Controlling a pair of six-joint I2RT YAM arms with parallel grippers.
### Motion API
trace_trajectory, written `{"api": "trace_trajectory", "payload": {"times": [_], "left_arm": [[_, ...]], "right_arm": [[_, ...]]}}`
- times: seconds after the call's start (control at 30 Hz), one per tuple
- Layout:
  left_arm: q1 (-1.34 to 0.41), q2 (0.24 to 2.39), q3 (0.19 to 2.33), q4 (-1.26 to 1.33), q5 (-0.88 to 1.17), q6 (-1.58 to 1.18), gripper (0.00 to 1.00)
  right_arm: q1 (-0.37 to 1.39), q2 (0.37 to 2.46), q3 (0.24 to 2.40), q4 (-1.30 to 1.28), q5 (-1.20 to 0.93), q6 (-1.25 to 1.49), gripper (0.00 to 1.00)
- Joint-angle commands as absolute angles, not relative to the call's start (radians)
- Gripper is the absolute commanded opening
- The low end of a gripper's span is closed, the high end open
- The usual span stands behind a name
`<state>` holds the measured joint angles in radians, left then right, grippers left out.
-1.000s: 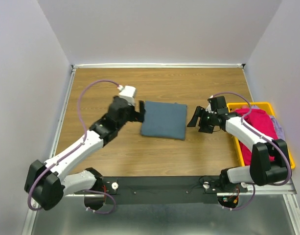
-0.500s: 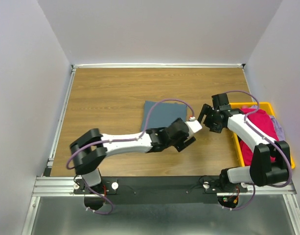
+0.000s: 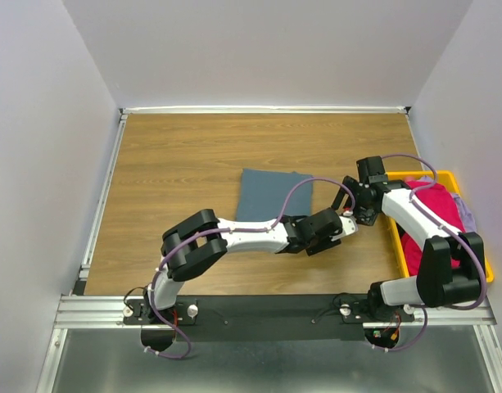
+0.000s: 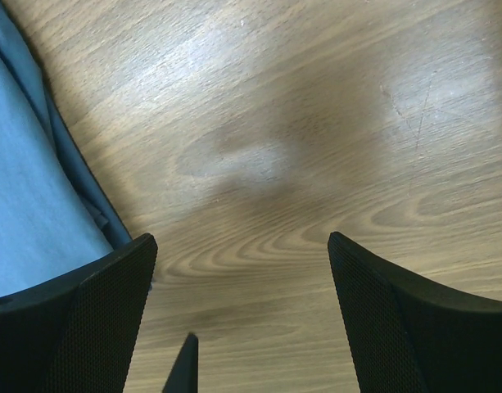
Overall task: Fold and stack the t-shirts
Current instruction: Neatly place the folded tshirt to the corner
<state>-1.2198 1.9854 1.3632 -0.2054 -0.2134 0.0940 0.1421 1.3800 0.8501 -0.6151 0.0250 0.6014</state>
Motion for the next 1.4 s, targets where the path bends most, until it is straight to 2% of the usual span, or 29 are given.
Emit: {"api": "trace_trajectory", "payload": {"times": [0.0, 0.33, 0.37, 0.43, 0.5, 0.53, 0.57, 0.6, 0.63, 0.67, 0.7, 1.0, 1.37], "left_arm": [[-1.223, 2.037, 1.394, -0.258, -0.271, 0.146, 0.61], [-1.177, 2.022, 1.318, -0.278, -0.339, 0.152, 0.59], [-1.170, 2.026, 1.318, -0.275, -0.342, 0.152, 0.54], [-1.166, 2.031, 1.321, -0.273, -0.348, 0.150, 0.49], [-1.158, 2.029, 1.318, -0.261, -0.347, 0.146, 0.38], [-1.155, 2.025, 1.312, -0.243, -0.338, 0.146, 0.27], [-1.152, 2.020, 1.310, -0.233, -0.330, 0.144, 0.24], [-1.146, 2.007, 1.310, -0.226, -0.321, 0.137, 0.16], [-1.143, 1.999, 1.307, -0.207, -0.316, 0.133, 0.13], [-1.140, 1.991, 1.304, -0.198, -0.310, 0.129, 0.03], [-1.135, 1.974, 1.301, -0.189, -0.304, 0.123, 0.00], [-1.072, 1.836, 1.218, -0.101, -0.189, 0.054, 0.00], [-1.066, 1.819, 1.229, -0.083, -0.138, 0.020, 0.00]], "right_arm": [[0.138, 1.358, 0.848, -0.640, 0.005, 0.606, 0.92], [0.138, 1.347, 0.854, -0.635, 0.006, 0.607, 0.92], [0.138, 1.348, 0.853, -0.634, 0.005, 0.607, 0.92], [0.138, 1.353, 0.851, -0.629, 0.006, 0.607, 0.92], [0.138, 1.361, 0.851, -0.620, -0.029, 0.609, 0.92], [0.138, 1.364, 0.850, -0.612, -0.038, 0.614, 0.92], [0.138, 1.367, 0.848, -0.606, -0.050, 0.617, 0.92], [0.138, 1.370, 0.848, -0.586, -0.079, 0.626, 0.92], [0.138, 1.373, 0.842, -0.574, -0.096, 0.630, 0.92], [0.138, 1.376, 0.838, -0.557, -0.119, 0.635, 0.92], [0.138, 1.377, 0.830, -0.516, -0.170, 0.638, 0.92], [0.138, 1.456, 0.733, -0.201, -0.437, 0.816, 0.92], [0.153, 1.634, 0.726, 0.081, -0.549, 0.931, 0.90]]}}
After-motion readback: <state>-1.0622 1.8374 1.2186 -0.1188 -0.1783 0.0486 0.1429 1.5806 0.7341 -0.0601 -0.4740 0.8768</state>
